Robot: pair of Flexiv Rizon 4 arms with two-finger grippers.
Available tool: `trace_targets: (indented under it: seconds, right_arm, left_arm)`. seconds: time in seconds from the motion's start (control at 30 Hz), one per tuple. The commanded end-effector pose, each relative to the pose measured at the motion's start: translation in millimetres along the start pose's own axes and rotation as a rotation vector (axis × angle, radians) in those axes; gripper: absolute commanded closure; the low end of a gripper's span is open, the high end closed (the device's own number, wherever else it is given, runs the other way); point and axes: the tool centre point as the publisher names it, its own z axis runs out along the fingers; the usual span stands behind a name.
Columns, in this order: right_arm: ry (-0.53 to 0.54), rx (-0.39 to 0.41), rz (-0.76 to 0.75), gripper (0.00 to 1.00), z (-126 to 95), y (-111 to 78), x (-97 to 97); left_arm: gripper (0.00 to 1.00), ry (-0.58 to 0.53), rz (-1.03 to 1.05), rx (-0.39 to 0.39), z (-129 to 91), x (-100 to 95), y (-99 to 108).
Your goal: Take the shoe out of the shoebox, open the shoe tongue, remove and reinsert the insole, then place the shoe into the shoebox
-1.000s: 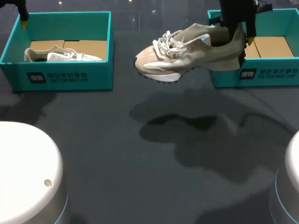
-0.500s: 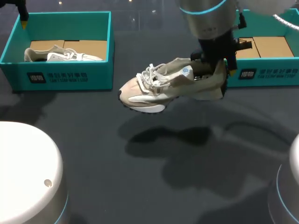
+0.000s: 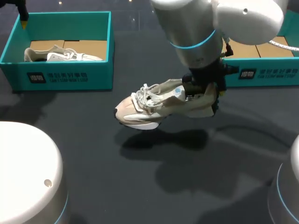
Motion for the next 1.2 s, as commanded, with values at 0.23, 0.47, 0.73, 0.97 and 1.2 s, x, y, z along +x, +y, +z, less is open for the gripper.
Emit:
trace_targets:
  seconds: [0.23,0.47,0.73,0.97,1.2]
  right_arm:
    - [0.057,0.117,0.022,1.0,50,-17.0,27.8]
    - [0.057,0.117,0.022,1.0,50,-17.0,27.8]
    - [0.057,0.117,0.022,1.0,50,-17.0,27.8]
    - [0.069,0.097,0.065,1.0,71,-36.8,39.1]
    - [0.061,0.154,0.036,1.0,94,-47.0,53.7]
  left_arm:
    - [0.0,0.001,0.0,-0.002,0,0.2,-1]
    - [0.0,0.001,0.0,-0.002,0,0.2,-1]
    - [0.0,0.001,0.0,-0.002,0,0.2,-1]
    - [0.0,0.001,0.0,-0.002,0,0.2,-1]
    - [0.0,0.001,0.0,-0.002,0,0.2,-1]
